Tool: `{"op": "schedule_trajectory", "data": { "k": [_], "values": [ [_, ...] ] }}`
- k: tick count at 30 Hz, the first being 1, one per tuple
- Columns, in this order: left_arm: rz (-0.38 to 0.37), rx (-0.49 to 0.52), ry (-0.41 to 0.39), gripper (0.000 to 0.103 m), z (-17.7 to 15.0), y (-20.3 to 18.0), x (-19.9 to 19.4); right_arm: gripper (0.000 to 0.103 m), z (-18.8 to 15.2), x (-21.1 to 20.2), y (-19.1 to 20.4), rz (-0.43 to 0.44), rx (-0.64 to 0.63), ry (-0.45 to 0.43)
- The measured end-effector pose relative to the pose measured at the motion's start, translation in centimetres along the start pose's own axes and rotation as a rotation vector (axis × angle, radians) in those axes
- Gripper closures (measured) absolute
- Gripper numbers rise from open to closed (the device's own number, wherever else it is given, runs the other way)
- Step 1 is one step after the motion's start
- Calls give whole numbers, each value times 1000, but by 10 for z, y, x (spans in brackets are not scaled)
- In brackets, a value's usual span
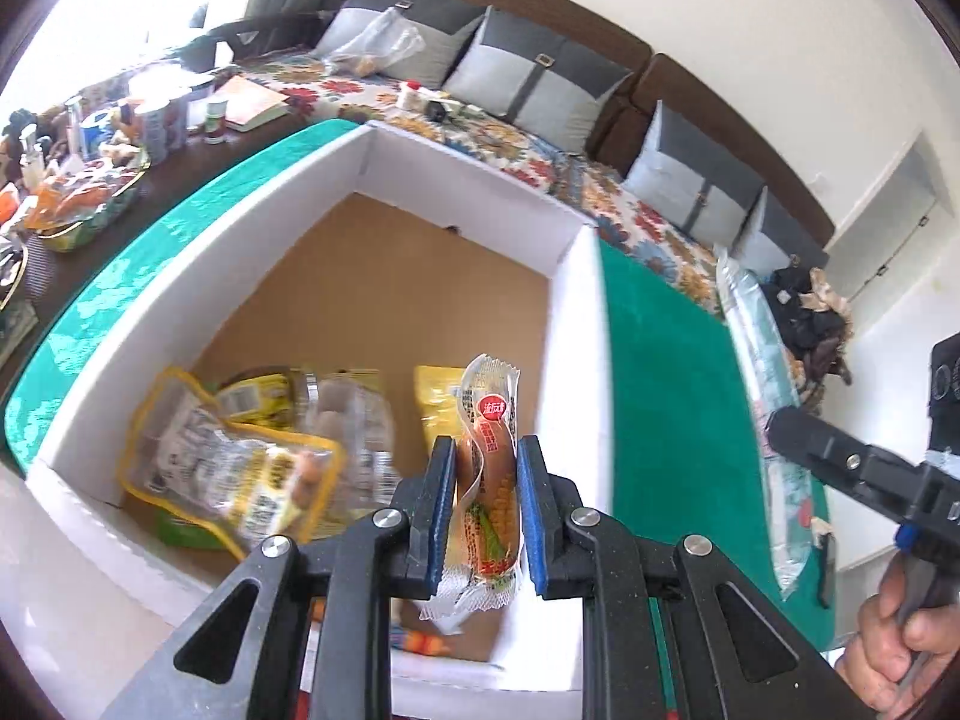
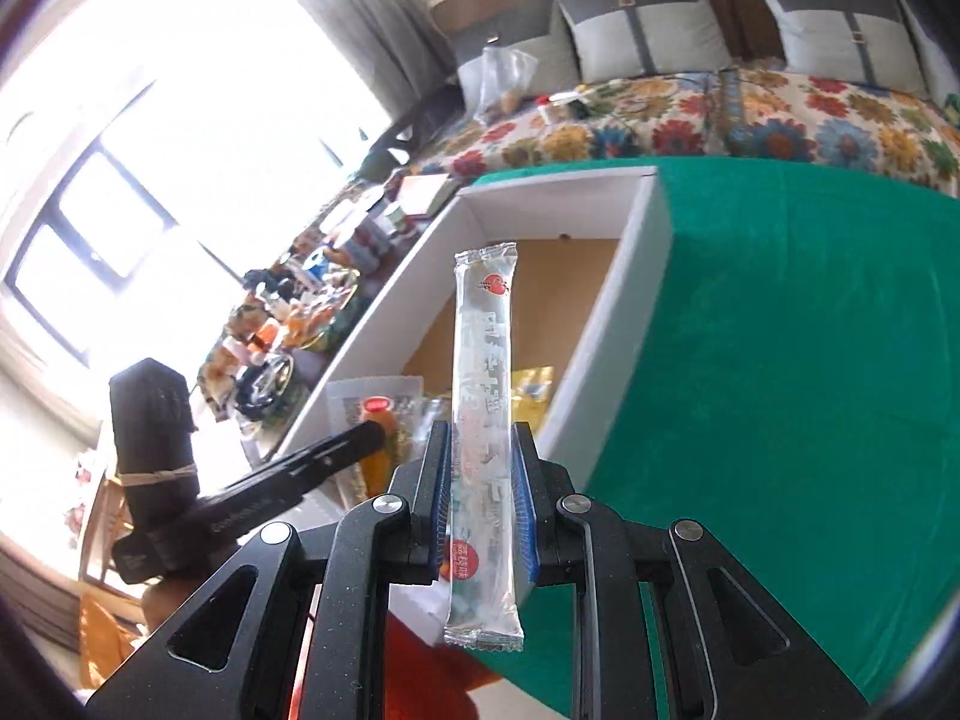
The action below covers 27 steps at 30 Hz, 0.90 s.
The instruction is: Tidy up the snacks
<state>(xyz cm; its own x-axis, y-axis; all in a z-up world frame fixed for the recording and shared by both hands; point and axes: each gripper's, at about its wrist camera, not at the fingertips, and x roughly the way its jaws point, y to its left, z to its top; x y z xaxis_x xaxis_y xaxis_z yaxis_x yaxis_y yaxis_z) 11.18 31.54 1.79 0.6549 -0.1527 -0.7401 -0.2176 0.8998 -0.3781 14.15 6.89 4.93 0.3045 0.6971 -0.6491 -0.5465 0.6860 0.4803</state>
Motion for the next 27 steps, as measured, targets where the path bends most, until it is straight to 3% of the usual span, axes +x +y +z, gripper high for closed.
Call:
{"op": "schedule_trajectory", "data": {
  "k": [4,6,8,9,10,11,12,14,16,18,23,27],
  "values": [
    [116,-5,24,83,-16,31,14,83,-6,64,26,-23,-75,69],
    [148,12,26,76,-27,35,17,80,-14,92,28,-66,-106,107],
    [169,29,15,53,-36,35,14,78,-24,109,23,-92,-105,136],
    [184,44,-2,33,-38,33,10,78,-27,112,19,-94,-95,148],
    [199,63,-30,21,-41,29,4,78,-30,111,15,-88,-86,149],
    [218,85,-59,18,-41,23,-1,76,-31,107,16,-82,-86,147],
    [237,107,-80,17,-42,18,-6,66,-31,101,14,-82,-91,139],
    [265,144,-107,15,-41,7,-13,56,-25,89,16,-98,-112,111],
    [303,177,-143,4,-38,-5,-23,53,-18,70,21,-112,-145,76],
    [362,198,-196,3,-35,-17,-34,35,-12,50,25,-141,-173,36],
    [505,123,-287,0,-30,-25,-55,22,-8,7,36,-216,-242,-75],
    [538,137,-163,0,-28,-22,-48,20,-14,-4,37,-278,-262,-97]
  ]
}}
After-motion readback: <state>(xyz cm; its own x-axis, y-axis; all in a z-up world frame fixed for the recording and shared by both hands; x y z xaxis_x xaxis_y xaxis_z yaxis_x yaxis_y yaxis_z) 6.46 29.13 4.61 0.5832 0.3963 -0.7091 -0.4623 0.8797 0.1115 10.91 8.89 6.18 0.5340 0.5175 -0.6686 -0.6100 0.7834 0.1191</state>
